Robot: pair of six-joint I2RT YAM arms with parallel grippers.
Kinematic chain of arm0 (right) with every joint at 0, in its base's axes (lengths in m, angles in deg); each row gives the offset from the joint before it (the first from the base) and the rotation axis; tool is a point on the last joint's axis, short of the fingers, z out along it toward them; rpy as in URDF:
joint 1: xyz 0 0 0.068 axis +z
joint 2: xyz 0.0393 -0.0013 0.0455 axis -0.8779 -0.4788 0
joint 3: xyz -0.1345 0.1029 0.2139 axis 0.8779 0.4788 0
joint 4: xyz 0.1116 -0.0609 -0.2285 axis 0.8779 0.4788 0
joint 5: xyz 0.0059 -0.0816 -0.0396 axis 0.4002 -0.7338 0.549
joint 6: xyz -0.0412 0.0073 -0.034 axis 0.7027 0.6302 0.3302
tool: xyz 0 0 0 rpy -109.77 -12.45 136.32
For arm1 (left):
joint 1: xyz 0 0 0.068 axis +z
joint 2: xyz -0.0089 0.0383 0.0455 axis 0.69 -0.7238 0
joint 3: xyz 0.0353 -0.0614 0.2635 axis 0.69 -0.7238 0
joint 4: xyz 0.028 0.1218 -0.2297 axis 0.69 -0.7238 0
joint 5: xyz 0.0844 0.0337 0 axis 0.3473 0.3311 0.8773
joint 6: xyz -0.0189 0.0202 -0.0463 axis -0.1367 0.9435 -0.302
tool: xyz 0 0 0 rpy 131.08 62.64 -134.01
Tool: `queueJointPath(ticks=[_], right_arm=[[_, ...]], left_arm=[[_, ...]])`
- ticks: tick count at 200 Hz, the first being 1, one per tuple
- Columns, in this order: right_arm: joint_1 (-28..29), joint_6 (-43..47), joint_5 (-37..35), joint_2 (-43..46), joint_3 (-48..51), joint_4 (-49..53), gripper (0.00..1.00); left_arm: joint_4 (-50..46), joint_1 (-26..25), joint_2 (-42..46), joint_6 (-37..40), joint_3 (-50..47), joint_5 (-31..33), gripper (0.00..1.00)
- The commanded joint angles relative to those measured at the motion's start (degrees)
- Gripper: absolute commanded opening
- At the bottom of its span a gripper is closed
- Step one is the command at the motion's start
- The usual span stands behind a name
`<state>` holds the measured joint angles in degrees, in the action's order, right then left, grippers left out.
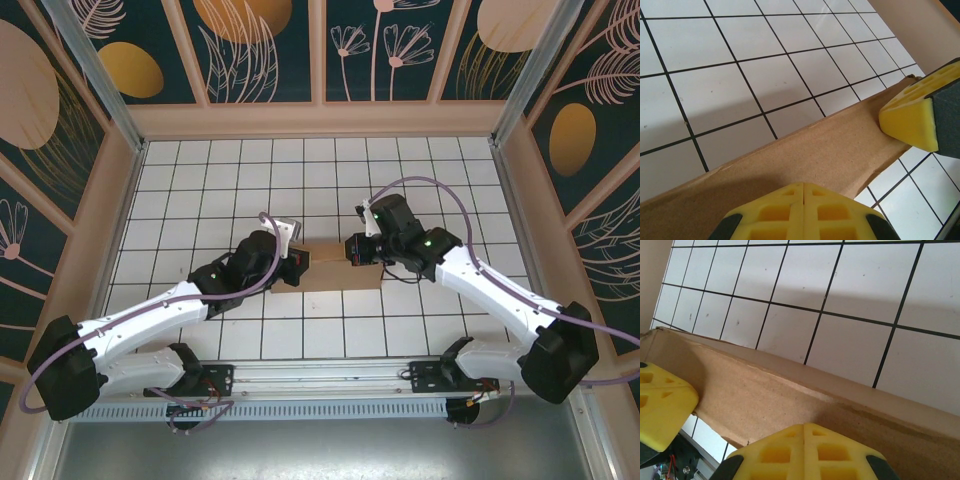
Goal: Fold the paper box
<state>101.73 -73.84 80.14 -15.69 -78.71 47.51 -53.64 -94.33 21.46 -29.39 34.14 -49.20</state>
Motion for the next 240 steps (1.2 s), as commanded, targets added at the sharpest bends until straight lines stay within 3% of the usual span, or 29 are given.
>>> queueJointPath(ticks=[1,24,40,53,124,161,240], right_arm=[[0.66,-0.76,-1.57,-0.65,2.71,0.28,0.00],[0.71,-0.76,-2.91,-0.76,3.69,0.01,0.00],[0.66,-0.85,-3.19,-0.61,3.87,-0.12,0.00],[0.70,-0.96,-3.21,-0.58,4.05,-0.27,0.00],[0.79,-1.46,-2.44,0.03,4.92,-0.74,0.00],[0.97,-1.37,-2.29,0.17,5.06,-0.39,0.00],[1.01,-1.46,-2.09,-0.05,5.02,-0.10,0.00]], left_arm=[[-4.26,-0.26,-0.99,-1.00,0.26,-0.10,0.09],[-7.06,-0.19,1.53,-2.62,3.06,4.25,0.39],[-9.62,0.31,5.24,-5.46,4.01,7.46,0.55],[-11.98,1.01,8.50,-8.32,4.03,9.66,0.61],[-17.39,4.98,21.46,-23.63,-4.99,12.48,0.71],[-13.20,6.55,21.78,-22.77,-6.96,13.62,0.76],[-10.54,8.19,19.98,-19.88,-4.50,13.20,0.74]])
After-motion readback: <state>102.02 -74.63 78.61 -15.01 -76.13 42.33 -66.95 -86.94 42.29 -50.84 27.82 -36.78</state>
